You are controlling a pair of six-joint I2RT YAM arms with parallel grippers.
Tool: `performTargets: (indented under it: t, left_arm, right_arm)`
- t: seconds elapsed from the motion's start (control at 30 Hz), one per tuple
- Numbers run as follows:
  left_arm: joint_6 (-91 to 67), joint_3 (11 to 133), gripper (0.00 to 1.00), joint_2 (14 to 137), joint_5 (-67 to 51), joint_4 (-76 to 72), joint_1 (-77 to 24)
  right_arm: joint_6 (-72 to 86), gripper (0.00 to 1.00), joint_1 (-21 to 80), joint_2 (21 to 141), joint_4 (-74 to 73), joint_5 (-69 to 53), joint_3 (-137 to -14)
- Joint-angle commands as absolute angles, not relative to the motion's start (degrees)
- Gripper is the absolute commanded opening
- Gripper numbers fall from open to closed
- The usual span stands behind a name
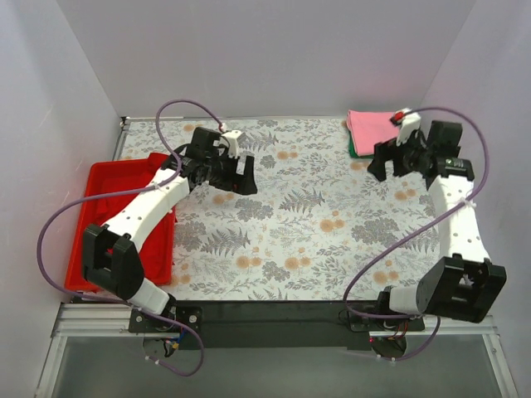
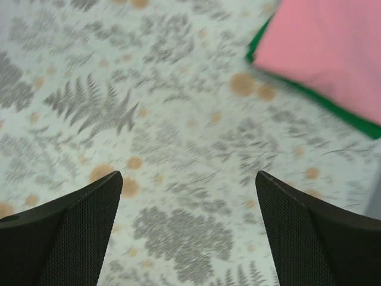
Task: Fold and stack the t-shirts
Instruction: Reset both grippers
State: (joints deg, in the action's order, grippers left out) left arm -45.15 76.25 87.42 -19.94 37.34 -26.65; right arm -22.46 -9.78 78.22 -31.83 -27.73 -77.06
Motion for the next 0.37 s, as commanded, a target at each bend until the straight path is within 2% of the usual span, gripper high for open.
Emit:
performTargets:
  t: [0.0, 0.13, 0.33]
  left_arm:
    - [-47.5, 72.7, 0.88, 85.1, -23.1, 38.2, -19.4]
    - [-47.3, 69.6, 0.88, 81.7, -20.9, 37.6, -17.1]
    - [-47.2, 65.4, 0.88, 76.8, -18.5, 36.7, -14.5]
  right_arm:
    - [-21.3, 0.99, -3.9, 70.6, -36.1, -30.9, -66.1]
    - [-19.2, 0.98, 3.4, 64.2, -34.7, -27.0, -57.6]
    - [-18.1, 0.98, 3.9, 60.7, -34.2, -26.9, -52.4]
